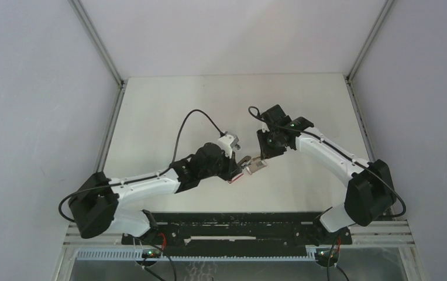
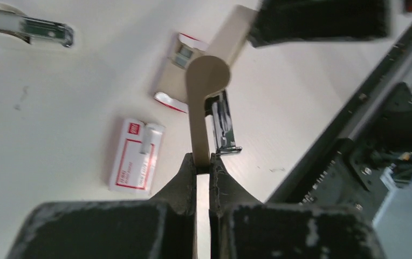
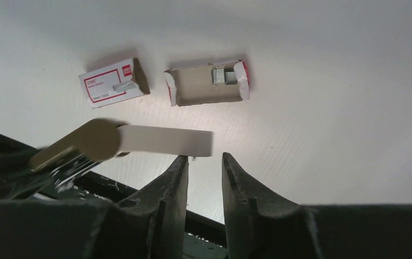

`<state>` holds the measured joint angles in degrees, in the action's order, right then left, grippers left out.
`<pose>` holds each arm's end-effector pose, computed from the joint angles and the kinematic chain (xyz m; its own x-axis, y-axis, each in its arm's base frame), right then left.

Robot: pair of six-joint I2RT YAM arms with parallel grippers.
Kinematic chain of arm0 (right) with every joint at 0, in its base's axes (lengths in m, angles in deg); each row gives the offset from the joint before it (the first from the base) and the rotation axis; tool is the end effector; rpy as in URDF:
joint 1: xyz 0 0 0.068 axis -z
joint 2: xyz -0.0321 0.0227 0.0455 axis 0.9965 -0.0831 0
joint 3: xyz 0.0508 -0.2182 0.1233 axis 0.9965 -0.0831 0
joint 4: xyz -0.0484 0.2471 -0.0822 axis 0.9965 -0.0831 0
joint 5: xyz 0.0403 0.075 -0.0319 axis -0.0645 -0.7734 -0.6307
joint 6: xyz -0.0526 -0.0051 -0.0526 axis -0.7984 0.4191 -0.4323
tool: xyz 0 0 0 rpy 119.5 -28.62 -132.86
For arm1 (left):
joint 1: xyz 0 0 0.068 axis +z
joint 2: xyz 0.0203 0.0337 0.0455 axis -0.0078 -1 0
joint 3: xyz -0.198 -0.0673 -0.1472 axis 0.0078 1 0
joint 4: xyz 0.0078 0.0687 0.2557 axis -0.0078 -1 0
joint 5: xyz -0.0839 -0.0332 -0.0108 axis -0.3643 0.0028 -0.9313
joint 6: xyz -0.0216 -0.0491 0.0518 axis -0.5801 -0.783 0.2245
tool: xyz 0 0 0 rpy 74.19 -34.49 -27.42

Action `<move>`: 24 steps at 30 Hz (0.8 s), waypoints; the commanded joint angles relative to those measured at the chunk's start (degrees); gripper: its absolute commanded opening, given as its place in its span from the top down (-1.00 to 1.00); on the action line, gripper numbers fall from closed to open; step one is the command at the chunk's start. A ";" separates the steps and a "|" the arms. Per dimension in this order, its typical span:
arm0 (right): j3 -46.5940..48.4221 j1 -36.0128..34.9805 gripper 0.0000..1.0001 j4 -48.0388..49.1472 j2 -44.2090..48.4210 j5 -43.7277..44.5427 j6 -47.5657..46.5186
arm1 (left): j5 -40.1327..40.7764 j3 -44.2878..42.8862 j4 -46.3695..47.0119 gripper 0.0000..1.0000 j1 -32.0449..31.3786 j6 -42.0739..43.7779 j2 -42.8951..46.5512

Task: Load the staples into the stapler

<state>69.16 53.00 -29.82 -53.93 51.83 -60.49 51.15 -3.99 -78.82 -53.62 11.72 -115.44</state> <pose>0.2563 0.1671 0.2186 -0.8936 -0.2390 -0.3799 -0.3249 0.9284 0.1801 0.1891 -0.2625 0.1832 -0.6307 0.1333 -0.7645 0.6032 0.7040 -0.3749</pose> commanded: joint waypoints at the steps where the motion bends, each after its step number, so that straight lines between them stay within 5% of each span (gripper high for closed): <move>1: 0.63 0.41 0.44 4.35 -1.43 3.60 -0.40 | -9.80 3.10 5.73 1.00 -0.06 -5.48 7.63; 13: -2.89 3.32 0.00 10.53 6.26 -7.77 4.32 | -9.09 15.20 10.02 0.99 6.63 -18.40 18.11; 19: -9.71 4.90 -0.23 22.37 16.19 -14.12 19.08 | -2.42 20.87 20.52 1.00 7.48 -25.72 21.62; 24: -16.20 -0.41 -0.27 33.77 20.11 -10.37 32.16 | 1.84 21.78 22.69 1.00 7.48 -27.44 23.35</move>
<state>56.33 56.59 -8.31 -35.68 39.90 -41.41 48.42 16.78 -62.97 -46.54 -11.97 -94.35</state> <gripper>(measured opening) 0.626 0.043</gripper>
